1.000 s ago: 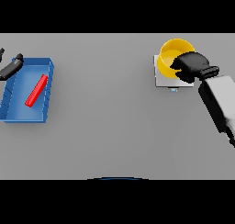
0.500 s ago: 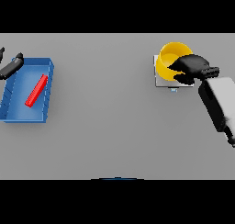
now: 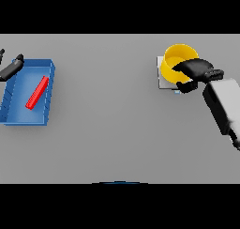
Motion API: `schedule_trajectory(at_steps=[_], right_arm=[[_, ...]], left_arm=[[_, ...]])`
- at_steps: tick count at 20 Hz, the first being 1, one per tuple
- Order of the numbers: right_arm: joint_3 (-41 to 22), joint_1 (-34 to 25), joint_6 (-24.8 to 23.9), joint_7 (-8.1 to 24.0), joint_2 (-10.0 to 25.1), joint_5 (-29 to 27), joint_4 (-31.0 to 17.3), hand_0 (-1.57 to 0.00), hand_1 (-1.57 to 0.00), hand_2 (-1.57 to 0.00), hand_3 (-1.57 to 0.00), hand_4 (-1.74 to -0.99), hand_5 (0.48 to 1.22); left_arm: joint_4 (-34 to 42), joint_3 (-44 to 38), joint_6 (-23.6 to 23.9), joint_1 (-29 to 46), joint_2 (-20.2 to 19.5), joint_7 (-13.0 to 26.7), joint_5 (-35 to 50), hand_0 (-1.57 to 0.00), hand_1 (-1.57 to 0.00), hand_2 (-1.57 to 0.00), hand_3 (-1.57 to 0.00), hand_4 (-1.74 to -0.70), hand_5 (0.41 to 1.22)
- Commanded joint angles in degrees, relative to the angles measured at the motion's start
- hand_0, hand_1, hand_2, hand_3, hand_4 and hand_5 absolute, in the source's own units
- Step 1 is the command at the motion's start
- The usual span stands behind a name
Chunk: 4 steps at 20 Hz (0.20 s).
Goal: Pick up the red beaker and tilt it to pour out 1 green nut into yellow bowl. Pick up the yellow bowl and place it on the metallic measuring scale.
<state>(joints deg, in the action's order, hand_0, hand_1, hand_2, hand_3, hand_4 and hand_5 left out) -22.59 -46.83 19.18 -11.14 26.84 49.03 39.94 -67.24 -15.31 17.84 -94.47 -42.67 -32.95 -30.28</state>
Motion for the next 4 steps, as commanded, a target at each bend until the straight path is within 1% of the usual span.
schedule_trajectory(at_steps=[1,2,4], right_arm=[[0.0,0.04,0.66,0.63,-0.13,-0.14,0.36,-0.08,-0.12,-0.2,-0.35,-1.431,0.799],[0.2,0.14,0.97,1.28,0.29,-0.2,0.54,-0.06,-0.1,-0.16,-0.32,-1.422,0.785],[0.4,-0.16,1.45,1.46,0.43,-0.39,0.37,-0.04,-0.06,-0.1,-0.27,-1.41,0.759]], left_arm=[[0.33,-0.16,-0.16,0.2,0.39,0.15,-0.05,0.0,0.0,0.0,0.0,-0.72,0.697],[0.13,0.05,-0.02,-0.04,0.33,0.03,-0.27,0.0,0.0,0.0,0.0,-0.72,0.696],[-0.16,0.24,-0.15,-0.01,0.03,0.02,-0.42,0.0,0.0,0.0,0.0,-0.72,0.693]])
